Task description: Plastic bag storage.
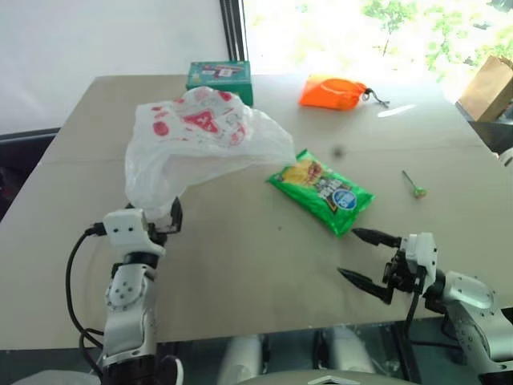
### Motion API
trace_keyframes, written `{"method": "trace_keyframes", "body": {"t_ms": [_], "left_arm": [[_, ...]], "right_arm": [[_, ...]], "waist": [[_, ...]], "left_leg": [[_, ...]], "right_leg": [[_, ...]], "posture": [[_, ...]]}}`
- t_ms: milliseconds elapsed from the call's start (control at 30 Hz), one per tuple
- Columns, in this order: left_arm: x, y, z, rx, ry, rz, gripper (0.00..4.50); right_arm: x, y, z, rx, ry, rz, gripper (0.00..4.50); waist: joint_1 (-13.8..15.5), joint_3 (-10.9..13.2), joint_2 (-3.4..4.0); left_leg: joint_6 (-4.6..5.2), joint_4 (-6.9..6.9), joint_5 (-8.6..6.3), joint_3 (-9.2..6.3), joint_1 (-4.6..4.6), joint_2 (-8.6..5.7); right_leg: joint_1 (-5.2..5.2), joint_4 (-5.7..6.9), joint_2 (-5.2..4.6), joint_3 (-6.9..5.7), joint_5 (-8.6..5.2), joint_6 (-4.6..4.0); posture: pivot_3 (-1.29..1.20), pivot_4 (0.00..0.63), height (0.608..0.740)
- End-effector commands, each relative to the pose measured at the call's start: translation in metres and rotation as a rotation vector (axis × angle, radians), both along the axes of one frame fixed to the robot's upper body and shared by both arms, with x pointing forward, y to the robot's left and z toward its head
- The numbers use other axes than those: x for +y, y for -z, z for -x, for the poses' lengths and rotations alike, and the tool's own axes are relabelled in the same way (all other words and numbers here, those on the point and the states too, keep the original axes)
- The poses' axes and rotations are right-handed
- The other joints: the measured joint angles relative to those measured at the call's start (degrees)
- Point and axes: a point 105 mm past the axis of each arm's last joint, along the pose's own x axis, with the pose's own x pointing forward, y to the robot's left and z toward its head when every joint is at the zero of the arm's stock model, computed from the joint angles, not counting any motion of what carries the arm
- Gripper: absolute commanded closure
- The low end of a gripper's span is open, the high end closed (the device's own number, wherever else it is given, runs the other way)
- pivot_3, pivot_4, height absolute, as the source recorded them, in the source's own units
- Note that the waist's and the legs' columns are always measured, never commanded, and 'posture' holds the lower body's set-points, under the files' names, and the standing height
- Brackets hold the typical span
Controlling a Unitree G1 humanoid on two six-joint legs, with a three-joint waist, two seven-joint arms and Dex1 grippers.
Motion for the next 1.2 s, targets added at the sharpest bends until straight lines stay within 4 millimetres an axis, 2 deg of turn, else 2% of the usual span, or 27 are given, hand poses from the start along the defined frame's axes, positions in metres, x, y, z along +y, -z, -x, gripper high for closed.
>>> {"method": "trace_keyframes", "body": {"t_ms": [33, 67, 167, 200, 233, 333, 500, 600, 733, 867, 1100, 1200], "left_arm": [[-0.004, -0.013, -0.004, -0.047, 0.036, 0.005, 0.84], [-0.004, -0.014, -0.003, -0.049, 0.037, 0.006, 1.14], [-0.007, -0.012, -0.001, -0.046, 0.046, 0.011, 2.47], [-0.008, -0.011, 0.0, -0.045, 0.049, 0.014, 2.68], [-0.01, -0.01, 0.002, -0.044, 0.051, 0.016, 3.29], [-0.014, -0.009, 0.004, -0.043, 0.06, 0.019, 4.47], [-0.018, -0.01, 0.009, -0.047, 0.066, 0.023, 4.47], [-0.017, -0.008, 0.011, -0.039, 0.056, 0.027, 4.47], [-0.018, -0.008, 0.012, -0.036, 0.055, 0.028, 4.47], [-0.02, -0.008, 0.013, -0.039, 0.054, 0.028, 4.47], [-0.02, -0.009, 0.013, -0.043, 0.054, 0.021, 4.47], [-0.02, -0.01, 0.011, -0.046, 0.055, 0.02, 4.47]], "right_arm": [[-0.006, -0.008, -0.003, -0.055, 0.045, -0.008, 0.0], [-0.008, -0.008, -0.005, -0.059, 0.059, -0.008, 0.0], [-0.013, -0.008, -0.014, -0.076, 0.1, -0.004, 0.0], [-0.015, -0.008, -0.017, -0.08, 0.116, 0.001, 0.0], [-0.018, -0.007, -0.022, -0.082, 0.144, 0.013, 0.0], [-0.03, -0.008, -0.041, -0.148, 0.258, 0.079, 0.0], [-0.063, 0.006, -0.075, -0.353, 0.369, 0.477, 0.0], [-0.07, 0.005, -0.091, -0.506, 0.362, 0.627, 0.0], [-0.048, 0.006, -0.112, -0.668, 0.27, 0.731, 0.0], [-0.02, 0.018, -0.123, -0.764, 0.148, 0.802, 0.0], [0.029, 0.021, -0.14, -0.896, 0.069, 0.792, 0.0], [0.043, 0.024, -0.146, -0.922, 0.053, 0.802, 0.0]], "waist": [[-0.01, 0.03, -0.03], [-0.02, 0.03, -0.03], [-0.05, 0.04, -0.04], [-0.07, 0.05, -0.03], [-0.11, 0.05, -0.03], [-0.08, 0.09, -0.03], [-0.03, 0.12, -0.01], [-0.1, 0.17, -0.02], [-0.85, 0.25, -0.02], [-1.76, 0.3, -0.13], [-3.19, 0.24, -0.28], [-3.45, 0.23, -0.29]], "left_leg": [[0.0, 0.03, 0.0, 0.0, 0.0, 0.0], [0.0, 0.13, 0.0, 0.01, 0.0, 0.0], [0.0, 0.18, 0.0, 0.03, 0.03, 0.0], [0.0, 0.19, 0.0, 0.04, 0.04, 0.0], [0.0, 0.2, 0.0, 0.07, 0.06, -0.01], [-0.01, 0.2, 0.0, 0.08, 0.09, -0.01], [-0.01, 0.23, 0.01, 0.15, 0.09, -0.03], [-0.01, 0.25, 0.01, 0.21, 0.08, -0.06], [-0.14, 0.23, 0.09, 0.28, 0.19, 0.02], [-0.25, 0.23, 0.15, 0.38, 0.35, 0.08], [-0.34, 0.22, 0.2, 0.7, 0.61, 0.29], [-0.39, 0.22, 0.23, 0.78, 0.69, 0.38]], "right_leg": [[0.0, 0.03, -0.01, 0.0, 0.0, 0.0], [0.0, 0.13, -0.02, 0.02, 0.0, 0.0], [0.0, 0.21, -0.04, 0.06, 0.0, 0.0], [0.0, 0.23, -0.04, 0.07, 0.0, 0.0], [-0.01, 0.26, -0.05, 0.11, 0.0, 0.0], [-0.02, 0.32, -0.04, 0.13, 0.0, 0.0], [-0.05, 0.36, -0.05, 0.17, -0.01, 0.0], [-0.09, 0.38, -0.06, 0.23, -0.01, 0.01], [-0.08, 0.43, 0.07, 0.35, -0.02, 0.01], [-0.02, 0.48, 0.13, 0.52, -0.02, 0.01], [0.01, 0.57, 0.28, 0.91, -0.01, -0.01], [0.0, 0.67, 0.3, 0.99, 0.0, -0.03]], "posture": [[0.0, 0.15, 0.74], [0.0, 0.15, 0.74], [0.0, 0.15, 0.74], [0.0, 0.15, 0.74], [0.0, 0.15, 0.74], [0.0, 0.15, 0.74], [0.0, 0.15, 0.74], [0.0, 0.15, 0.74], [0.0, 0.15, 0.74], [0.0, 0.15, 0.74], [0.0, 0.15, 0.74], [0.0, 0.15, 0.74]]}}
